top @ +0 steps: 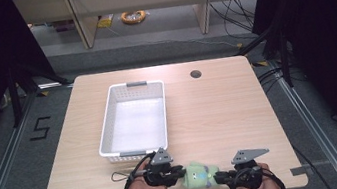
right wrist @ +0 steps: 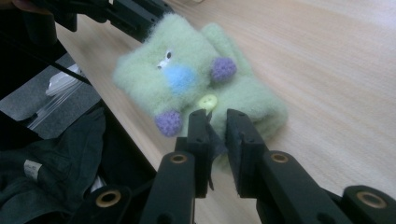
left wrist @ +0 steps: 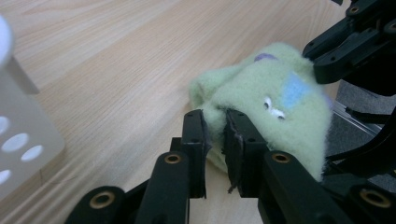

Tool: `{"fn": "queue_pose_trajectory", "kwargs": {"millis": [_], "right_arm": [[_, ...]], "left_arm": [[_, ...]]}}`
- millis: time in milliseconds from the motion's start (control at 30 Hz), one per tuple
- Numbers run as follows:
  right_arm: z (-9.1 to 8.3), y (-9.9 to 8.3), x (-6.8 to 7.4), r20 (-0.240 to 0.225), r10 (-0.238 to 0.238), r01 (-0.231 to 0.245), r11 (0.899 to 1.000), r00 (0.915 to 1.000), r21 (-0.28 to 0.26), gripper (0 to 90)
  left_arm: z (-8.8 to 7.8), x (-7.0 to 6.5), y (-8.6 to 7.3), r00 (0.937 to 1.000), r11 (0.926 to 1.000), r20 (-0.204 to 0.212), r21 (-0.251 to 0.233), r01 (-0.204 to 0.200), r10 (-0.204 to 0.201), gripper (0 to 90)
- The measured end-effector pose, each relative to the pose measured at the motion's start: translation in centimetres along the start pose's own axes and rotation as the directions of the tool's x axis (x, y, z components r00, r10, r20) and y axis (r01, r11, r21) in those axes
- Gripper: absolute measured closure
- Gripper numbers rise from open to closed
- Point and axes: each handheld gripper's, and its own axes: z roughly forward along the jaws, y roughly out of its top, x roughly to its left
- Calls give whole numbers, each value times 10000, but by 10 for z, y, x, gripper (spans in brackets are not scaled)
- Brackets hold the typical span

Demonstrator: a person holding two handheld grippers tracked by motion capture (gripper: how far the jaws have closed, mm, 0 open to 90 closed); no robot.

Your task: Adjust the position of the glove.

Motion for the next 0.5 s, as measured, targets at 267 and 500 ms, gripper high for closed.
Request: {"fn": "queue_pose_trajectory", "kwargs": {"millis": [267, 500], "right_arm": [[-10, 5, -3, 502, 180, -165, 9994, 9986, -307, 620], [-12, 9, -11, 801, 662, -625, 9969, 9946, -475, 439]], "left_arm": [[-13, 0, -3, 9988, 9998, -479, -164, 133, -141, 621], [-23, -4, -3, 9922, 9917, -10, -302, 1250, -1250, 478]]}}
